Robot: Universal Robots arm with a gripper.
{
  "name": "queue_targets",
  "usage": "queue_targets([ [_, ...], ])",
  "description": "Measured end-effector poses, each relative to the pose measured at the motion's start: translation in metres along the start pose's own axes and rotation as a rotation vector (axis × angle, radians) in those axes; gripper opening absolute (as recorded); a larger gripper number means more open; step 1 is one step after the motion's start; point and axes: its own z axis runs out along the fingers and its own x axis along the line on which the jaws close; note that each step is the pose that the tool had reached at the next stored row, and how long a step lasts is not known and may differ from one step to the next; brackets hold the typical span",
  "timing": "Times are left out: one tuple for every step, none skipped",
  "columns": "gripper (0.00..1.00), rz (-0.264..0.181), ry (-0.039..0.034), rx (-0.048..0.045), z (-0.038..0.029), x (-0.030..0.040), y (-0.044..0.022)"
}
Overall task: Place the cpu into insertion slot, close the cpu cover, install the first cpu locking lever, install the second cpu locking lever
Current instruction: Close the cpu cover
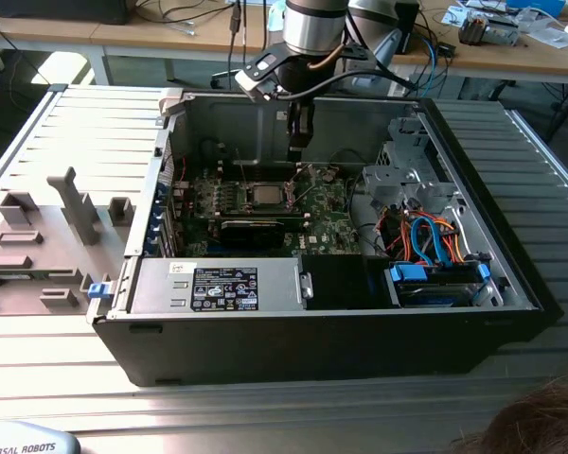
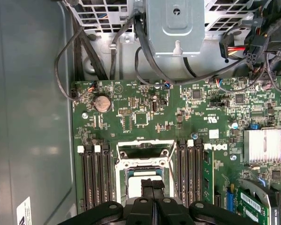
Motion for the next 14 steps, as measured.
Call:
queue_targets([
  [0.11,0.000,0.0000,0.0000,0.0000,0.0001,0.0013],
  [0.11,0.000,0.0000,0.0000,-0.0001,0.0001,0.0024],
  [0.11,0.000,0.0001,0.0000,0.0000,0.0001,0.0027],
  [0.11,0.000,0.0000,0.0000,0.0000,0.0001,0.0031],
  [0.11,0.000,-0.0001,0.0000,0.0000,0.0001,0.0034],
  [0.11,0.000,0.0000,0.0000,0.0000,0.0001,0.0037],
  [0.11,0.000,0.0000,0.0000,0.0000,0.0002,0.0044],
  [0.11,0.000,0.0000,0.0000,0.0000,0.0002,0.0050],
  [0.11,0.000,0.0001,0.0000,0.0000,0.0002,0.0057],
  [0.11,0.000,0.0000,0.0000,-0.0001,0.0002,0.0064],
  [0.11,0.000,0.0000,0.0000,-0.0001,0.0003,0.0069],
  [0.11,0.000,0.0000,0.0000,-0.0001,0.0003,0.0078],
  [0.11,0.000,0.0000,0.0000,-0.0001,0.0003,0.0082],
  [0.11,0.000,0.0000,0.0000,-0.0001,0.0003,0.0087],
])
